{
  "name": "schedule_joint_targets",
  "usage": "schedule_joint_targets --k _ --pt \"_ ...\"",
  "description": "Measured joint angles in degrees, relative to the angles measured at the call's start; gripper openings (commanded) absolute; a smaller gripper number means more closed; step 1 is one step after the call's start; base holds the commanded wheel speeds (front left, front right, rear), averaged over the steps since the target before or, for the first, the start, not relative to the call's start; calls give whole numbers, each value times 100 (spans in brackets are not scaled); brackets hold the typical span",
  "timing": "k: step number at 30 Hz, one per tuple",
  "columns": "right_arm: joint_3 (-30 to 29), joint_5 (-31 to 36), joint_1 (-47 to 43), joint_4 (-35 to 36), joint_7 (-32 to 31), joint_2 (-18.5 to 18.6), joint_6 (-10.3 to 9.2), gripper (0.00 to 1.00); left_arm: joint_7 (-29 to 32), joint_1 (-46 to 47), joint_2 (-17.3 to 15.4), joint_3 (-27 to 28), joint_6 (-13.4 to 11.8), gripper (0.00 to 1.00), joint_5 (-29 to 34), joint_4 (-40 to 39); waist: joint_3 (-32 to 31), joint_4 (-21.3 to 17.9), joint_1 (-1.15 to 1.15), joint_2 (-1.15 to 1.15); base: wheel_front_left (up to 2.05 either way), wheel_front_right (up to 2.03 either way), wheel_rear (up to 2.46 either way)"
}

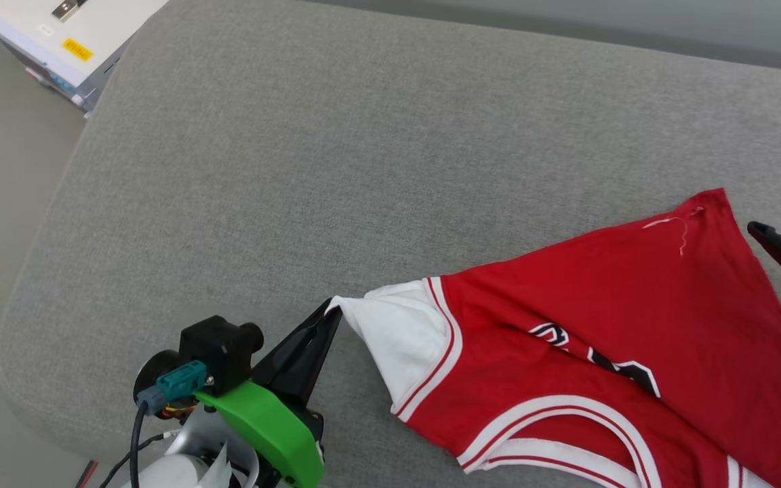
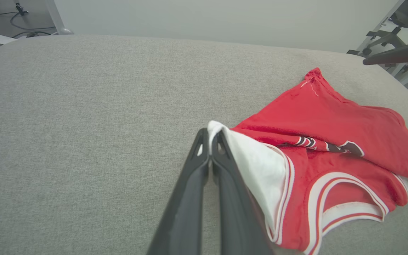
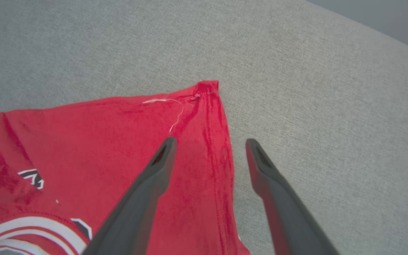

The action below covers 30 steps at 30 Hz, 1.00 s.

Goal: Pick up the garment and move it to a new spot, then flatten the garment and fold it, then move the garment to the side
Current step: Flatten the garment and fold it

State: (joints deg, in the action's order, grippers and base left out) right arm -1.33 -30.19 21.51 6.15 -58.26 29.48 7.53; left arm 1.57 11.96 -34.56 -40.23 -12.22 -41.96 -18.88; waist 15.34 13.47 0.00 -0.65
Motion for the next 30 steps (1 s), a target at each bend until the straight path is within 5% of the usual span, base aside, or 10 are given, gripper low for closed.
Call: schedule_joint_targets --k 21,22,23,24,25,30 --pt "343 379 809 -1759 114 320 0 100 -162 253 389 -180 348 0 -51 243 806 950 0 0 0 0 0" --pt "370 359 811 -1806 130 337 0 92 -164 256 396 -181 349 0 -56 263 811 954 0 0 0 0 0" --pt "420 316 821 -1849 132 356 0 29 -190 258 397 -178 349 0 -57 288 808 954 0 0 0 0 0" --pt "460 271 836 -1879 154 376 0 6 -204 263 396 -174 350 0 -57 310 802 952 0 0 0 0 0" --pt "490 244 851 -1908 208 385 0 0 -207 264 393 -170 350 0 -57 325 796 946 0 0 0 0 0" --pt "543 210 922 -2109 635 333 0 0 -208 279 374 -155 348 0 -57 355 710 902 0 0 0 0 0"
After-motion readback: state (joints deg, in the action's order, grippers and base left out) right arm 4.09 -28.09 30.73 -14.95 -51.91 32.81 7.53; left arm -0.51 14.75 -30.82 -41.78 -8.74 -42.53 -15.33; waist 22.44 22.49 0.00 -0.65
